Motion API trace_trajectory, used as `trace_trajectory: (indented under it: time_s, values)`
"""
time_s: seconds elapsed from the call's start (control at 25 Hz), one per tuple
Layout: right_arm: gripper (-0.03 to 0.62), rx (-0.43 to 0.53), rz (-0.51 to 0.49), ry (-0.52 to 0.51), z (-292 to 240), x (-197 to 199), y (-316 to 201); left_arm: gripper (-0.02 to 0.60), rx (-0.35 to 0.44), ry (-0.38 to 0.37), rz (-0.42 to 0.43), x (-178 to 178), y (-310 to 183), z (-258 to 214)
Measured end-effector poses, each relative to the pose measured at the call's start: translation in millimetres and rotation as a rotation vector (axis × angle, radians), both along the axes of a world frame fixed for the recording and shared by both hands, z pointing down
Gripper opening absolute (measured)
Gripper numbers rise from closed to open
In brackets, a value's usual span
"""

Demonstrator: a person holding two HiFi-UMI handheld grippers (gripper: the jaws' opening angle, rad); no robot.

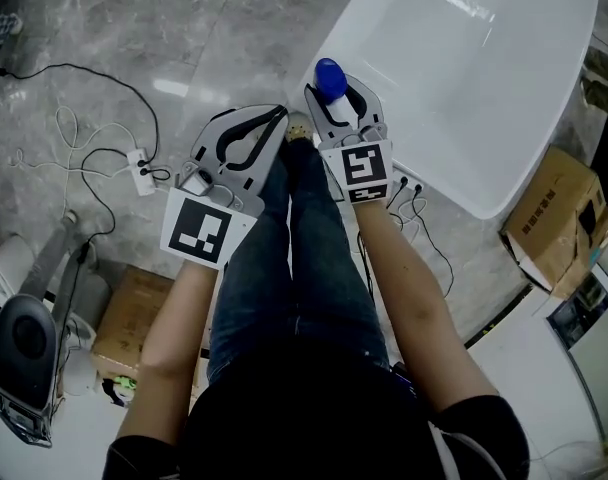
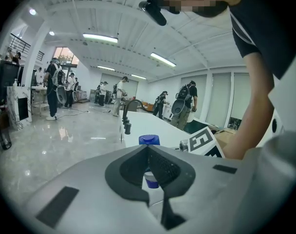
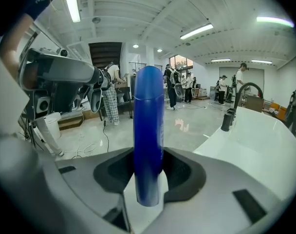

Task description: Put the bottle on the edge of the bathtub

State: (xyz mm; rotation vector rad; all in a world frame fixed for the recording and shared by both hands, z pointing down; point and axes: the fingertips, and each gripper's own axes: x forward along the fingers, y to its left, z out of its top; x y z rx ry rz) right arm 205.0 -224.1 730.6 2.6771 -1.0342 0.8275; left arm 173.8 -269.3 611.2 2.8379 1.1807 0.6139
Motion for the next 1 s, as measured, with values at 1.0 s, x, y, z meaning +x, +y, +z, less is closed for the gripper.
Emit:
trace_trajectory:
  time_s: [1.0]
  values:
    - [0.176, 0.041, -0.064, 0.015, 32.1, -7.2, 6.9, 0.025, -0.003, -0.077, 0.024, -18.4, 24.7, 29.5]
